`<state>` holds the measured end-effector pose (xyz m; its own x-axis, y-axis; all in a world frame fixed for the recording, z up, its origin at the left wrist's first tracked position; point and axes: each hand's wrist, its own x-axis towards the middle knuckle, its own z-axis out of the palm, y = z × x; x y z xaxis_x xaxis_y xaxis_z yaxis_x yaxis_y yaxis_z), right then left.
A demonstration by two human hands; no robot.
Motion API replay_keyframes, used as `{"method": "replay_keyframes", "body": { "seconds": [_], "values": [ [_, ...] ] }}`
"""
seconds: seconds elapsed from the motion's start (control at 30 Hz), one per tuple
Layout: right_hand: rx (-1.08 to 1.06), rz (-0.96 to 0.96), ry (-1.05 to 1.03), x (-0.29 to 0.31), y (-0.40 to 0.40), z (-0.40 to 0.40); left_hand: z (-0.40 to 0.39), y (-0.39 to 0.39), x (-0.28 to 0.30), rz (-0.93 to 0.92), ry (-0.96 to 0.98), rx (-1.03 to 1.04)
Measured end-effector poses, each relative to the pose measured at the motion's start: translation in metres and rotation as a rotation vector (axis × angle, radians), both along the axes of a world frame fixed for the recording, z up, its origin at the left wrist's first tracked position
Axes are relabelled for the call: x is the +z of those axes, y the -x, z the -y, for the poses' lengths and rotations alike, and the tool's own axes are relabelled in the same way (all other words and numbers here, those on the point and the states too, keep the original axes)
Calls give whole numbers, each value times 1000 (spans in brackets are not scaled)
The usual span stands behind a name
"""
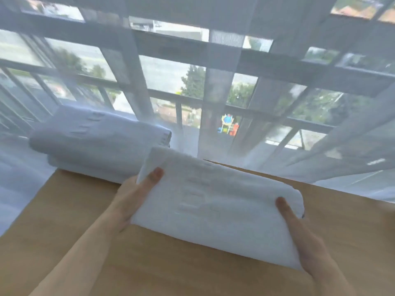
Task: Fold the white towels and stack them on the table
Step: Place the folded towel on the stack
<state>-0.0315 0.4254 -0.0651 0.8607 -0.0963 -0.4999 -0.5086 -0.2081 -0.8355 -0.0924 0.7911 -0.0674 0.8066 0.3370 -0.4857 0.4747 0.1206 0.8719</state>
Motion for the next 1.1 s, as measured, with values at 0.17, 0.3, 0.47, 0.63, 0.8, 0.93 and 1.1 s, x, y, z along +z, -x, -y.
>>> {"method": "replay_keyframes", "body": {
  "seconds": [0.17, 0.3, 0.47, 0.63, 0.8, 0.93, 1.1],
  "values": [
    [5, 35, -26, 45, 10, -103, -113, 9, 41, 56, -21, 33],
    [25, 49, 23, 66, -3, -206, -222, -3, 66, 22, -81, 120],
    [33, 76, 60, 65, -57, -312, -330, -44, 87, 0, -123, 117],
    [33, 32, 41, 55, -102, -368, -386, -87, 74, -15, -55, 39],
    [-8, -9, 162, 22, -112, -387, -401, -105, 35, -187, -70, -2],
    [-5, 18, 212, 8, -108, -390, -406, -109, 23, -229, -80, -22],
    [67, -126, 92, 23, -114, -381, -408, -111, 25, -229, -92, -34]
  ]
}}
